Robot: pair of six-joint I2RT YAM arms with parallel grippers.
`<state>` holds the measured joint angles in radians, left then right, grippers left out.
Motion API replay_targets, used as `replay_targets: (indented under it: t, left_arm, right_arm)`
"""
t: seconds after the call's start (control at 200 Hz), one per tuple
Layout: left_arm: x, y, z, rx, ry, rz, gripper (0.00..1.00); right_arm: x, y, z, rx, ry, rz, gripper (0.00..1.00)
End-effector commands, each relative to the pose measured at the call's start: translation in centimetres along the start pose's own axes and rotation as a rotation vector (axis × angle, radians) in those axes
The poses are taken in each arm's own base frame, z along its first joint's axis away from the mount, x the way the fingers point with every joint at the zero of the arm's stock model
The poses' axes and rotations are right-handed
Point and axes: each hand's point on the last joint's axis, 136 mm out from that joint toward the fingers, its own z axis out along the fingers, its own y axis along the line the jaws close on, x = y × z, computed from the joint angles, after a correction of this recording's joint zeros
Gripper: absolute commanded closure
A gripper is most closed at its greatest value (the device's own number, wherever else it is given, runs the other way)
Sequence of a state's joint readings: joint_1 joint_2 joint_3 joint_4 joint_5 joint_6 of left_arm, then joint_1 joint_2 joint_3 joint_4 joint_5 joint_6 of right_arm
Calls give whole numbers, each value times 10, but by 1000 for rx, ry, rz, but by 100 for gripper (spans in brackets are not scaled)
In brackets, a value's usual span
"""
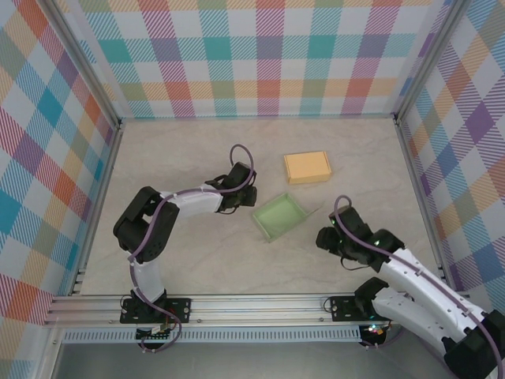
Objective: Fold the paper box
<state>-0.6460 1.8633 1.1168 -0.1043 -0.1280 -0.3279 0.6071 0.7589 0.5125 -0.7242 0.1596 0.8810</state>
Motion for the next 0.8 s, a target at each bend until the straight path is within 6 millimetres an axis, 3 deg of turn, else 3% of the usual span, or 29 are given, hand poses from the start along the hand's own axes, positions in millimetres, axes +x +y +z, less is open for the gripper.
replay_targets:
  t: [0.0,0.24,0.49,0.595,0.795]
  left_arm:
    - [24,0,5,35,73,-25,69]
    - [54,-10,-4,106,112,-60,69]
    - [74,-37,-18,161,106,-48,71]
    - [82,-50,-25,193,96,-38,72]
    - [92,-80,-34,268,44,-32,72]
  right_arm:
    - [-8,44,16,-302,-29,183,59]
    - [-19,49,42,-377,-35,225,70]
    - [-43,51,68,-346,-17,208,79]
    - [-59,50,76,-365,-19,215,80]
    - [-84,67,92,-395,-2,154,78]
